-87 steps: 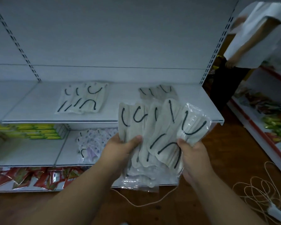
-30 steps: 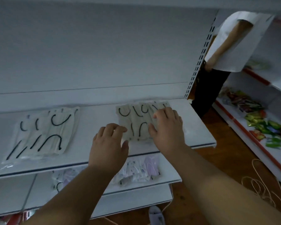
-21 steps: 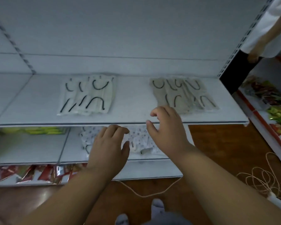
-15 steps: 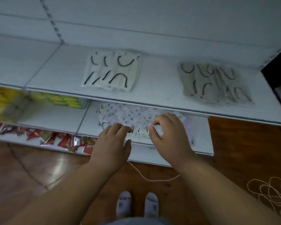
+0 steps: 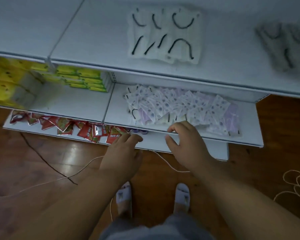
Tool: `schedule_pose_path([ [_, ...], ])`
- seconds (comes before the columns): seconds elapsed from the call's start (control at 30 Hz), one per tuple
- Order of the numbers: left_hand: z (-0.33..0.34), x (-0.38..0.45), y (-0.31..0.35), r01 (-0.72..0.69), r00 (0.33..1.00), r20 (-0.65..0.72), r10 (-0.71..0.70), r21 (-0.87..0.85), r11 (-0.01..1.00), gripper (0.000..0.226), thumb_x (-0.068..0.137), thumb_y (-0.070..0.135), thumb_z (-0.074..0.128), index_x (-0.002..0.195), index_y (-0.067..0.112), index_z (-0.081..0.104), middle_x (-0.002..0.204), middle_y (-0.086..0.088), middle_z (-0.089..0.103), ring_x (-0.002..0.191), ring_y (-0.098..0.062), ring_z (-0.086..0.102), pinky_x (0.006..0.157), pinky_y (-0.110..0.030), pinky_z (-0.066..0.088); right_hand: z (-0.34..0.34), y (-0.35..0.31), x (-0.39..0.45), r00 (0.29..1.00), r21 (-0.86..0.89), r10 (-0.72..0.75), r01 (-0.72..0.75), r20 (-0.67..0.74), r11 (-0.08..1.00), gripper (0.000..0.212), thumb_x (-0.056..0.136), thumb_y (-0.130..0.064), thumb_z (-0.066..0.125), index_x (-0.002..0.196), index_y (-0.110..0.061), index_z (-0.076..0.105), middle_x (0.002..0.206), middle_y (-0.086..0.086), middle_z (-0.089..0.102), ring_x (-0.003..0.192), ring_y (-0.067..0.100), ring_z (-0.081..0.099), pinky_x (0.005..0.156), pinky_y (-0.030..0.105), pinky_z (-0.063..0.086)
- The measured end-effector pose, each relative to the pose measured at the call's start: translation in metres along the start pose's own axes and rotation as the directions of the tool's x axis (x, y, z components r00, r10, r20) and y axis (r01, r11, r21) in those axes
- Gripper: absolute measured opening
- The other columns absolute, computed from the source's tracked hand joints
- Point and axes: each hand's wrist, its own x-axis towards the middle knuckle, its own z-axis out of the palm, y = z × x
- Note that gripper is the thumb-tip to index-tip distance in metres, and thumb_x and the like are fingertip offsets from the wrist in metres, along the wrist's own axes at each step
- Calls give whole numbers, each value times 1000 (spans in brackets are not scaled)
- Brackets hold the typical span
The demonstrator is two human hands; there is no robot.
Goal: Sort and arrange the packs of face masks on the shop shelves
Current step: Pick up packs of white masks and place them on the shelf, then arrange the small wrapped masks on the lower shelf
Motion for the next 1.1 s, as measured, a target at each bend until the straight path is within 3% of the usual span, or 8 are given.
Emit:
schedule_pose_path([
  [0.17, 27, 38, -59, 36, 998, 54, -34, -40, 999, 39, 96, 29, 60, 134, 29, 54, 135, 5, 55, 122, -18, 52, 97, -32, 46, 87, 2, 25, 986, -11, 85, -84, 146, 996, 25, 94, -28, 62, 117, -19, 62, 119, -1, 55, 106, 18, 55, 84, 30, 44],
  [0.4, 96, 94, -103, 198, 976, 133, -174, -200, 960, 40, 95, 23, 62, 134, 31, 54, 132, 6, 54, 108, -13, 56, 87, -24, 43, 166, 67, 108, 960, -164, 110, -68, 258, 984, 43, 98, -21, 55, 141, -21, 50, 163, 6, 18, 145, 25, 29, 111, 37, 36],
  [0.57, 139, 118, -114, 274, 957, 177, -231, -280, 920, 34, 95, 23, 63, 128, 29, 59, 122, 6, 53, 96, -11, 55, 81, -27, 47, 197, 115, 147, 903, -374, 171, -12, 395, 927, 49, 103, -20, 44, 151, -26, 37, 167, 6, 0, 153, 24, 0, 120, 42, 19],
  [0.73, 158, 142, -108, 294, 955, 143, -260, -335, 895, 30, 94, 26, 64, 124, 30, 62, 119, 9, 58, 96, -13, 61, 81, -32, 54, 203, 137, 168, 850, -428, 242, -22, 468, 904, 53, 99, -13, 45, 148, -31, 42, 167, 2, -5, 153, 21, -7, 123, 40, 10],
  [0.83, 163, 152, -99, 299, 951, 184, -249, -344, 890, 31, 96, 28, 61, 127, 30, 59, 121, 10, 57, 93, -11, 61, 71, -27, 52, 204, 144, 171, 864, -439, 194, 35, 465, 898, 55, 97, -8, 46, 150, -21, 39, 167, 4, 4, 153, 23, -1, 122, 42, 15],
  [0.97, 166, 166, -92, 369, 928, 224, -298, -433, 823, 26, 97, 30, 61, 123, 30, 60, 117, 11, 61, 81, -9, 61, 62, -21, 47, 195, 145, 163, 960, -256, 52, 21, 276, 967, 43, 101, -10, 41, 143, -9, 48, 158, 6, 34, 150, 23, 21, 119, 36, 20],
  [1.03, 165, 176, -88, 455, 891, 282, -356, -551, 700, 22, 98, 30, 61, 119, 26, 62, 111, 8, 65, 86, -12, 65, 68, -26, 56, 191, 139, 153, 987, -109, 21, -4, 158, 994, 39, 102, -9, 41, 139, -5, 53, 150, 10, 47, 143, 23, 35, 116, 31, 24],
  [1.1, 164, 191, -83, 536, 838, 369, -403, -695, 479, 28, 99, 30, 60, 123, 16, 63, 110, -1, 68, 101, -22, 67, 93, -43, 57, 190, 133, 143, 994, -9, -12, 13, 105, 1000, 37, 102, -9, 43, 136, -5, 57, 144, 11, 53, 138, 23, 43, 114, 29, 27],
])
